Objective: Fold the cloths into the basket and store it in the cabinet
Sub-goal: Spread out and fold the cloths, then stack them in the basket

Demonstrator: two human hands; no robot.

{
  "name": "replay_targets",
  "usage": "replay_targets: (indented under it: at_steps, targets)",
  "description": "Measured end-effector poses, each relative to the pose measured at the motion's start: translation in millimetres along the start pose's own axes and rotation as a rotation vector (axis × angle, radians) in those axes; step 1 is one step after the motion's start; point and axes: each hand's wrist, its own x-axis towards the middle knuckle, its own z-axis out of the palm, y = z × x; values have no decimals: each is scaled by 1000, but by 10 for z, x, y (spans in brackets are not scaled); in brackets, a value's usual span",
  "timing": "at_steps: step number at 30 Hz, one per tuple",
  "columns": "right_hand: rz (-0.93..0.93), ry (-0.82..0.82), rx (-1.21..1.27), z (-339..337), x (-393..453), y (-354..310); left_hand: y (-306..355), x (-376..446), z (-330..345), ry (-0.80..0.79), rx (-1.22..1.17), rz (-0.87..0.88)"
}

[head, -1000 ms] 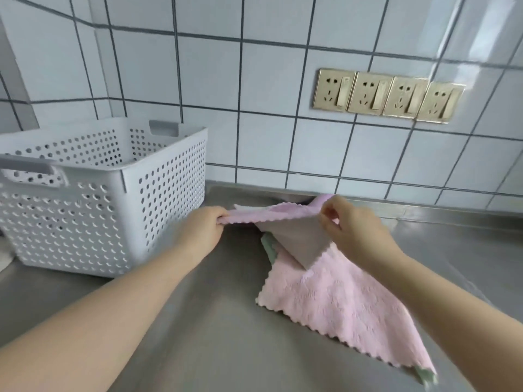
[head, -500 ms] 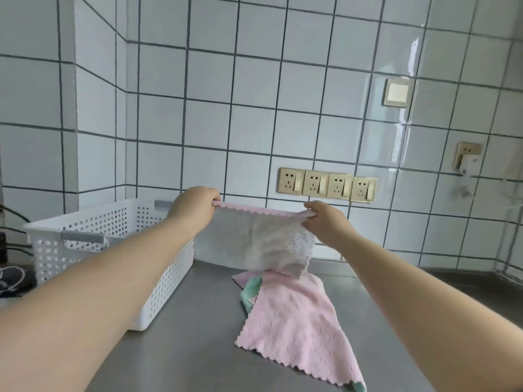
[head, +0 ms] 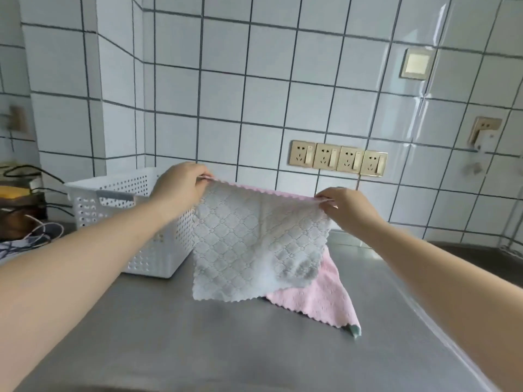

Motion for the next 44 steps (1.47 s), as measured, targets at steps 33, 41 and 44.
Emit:
replay_targets:
  at_steps: [33,41,44]
  targets:
    - [311,-289,346,939,-1926,316,-269,-2335,398,-400,-510,-396]
    - [434,-373,205,1335,-1530,416,-317,-2015,737,-393,-288,-432]
    - [453,-393,134,1433,-1483,451,-322,-1981,789,-440,-233,-459]
